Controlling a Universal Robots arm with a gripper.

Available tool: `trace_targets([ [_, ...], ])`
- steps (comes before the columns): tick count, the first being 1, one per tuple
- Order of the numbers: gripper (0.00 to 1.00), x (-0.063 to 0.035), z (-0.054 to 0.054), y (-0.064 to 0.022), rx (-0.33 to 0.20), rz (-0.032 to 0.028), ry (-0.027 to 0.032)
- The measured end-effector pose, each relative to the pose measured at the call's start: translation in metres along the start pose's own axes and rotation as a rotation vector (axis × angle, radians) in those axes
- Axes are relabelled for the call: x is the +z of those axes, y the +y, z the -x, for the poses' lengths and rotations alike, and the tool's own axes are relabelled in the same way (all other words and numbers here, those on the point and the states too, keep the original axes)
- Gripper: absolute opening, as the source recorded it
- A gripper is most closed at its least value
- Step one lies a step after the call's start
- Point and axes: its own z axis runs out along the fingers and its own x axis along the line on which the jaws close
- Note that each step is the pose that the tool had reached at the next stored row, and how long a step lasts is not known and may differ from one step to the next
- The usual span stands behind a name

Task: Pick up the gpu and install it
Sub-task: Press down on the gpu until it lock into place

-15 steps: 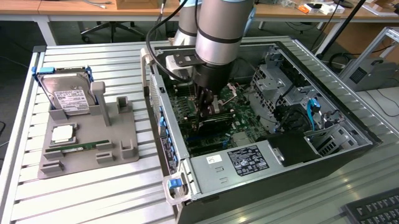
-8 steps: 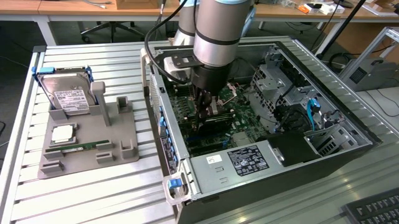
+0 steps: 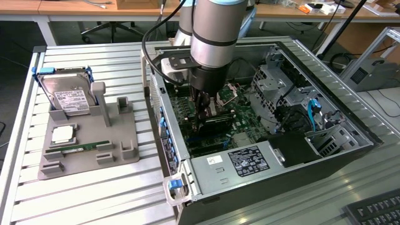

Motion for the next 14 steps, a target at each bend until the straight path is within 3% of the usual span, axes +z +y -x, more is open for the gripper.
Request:
trace_targets([
  [14,0.11,0.0077,0.0003,0.0014,0.0,-0.0001,0.0005],
])
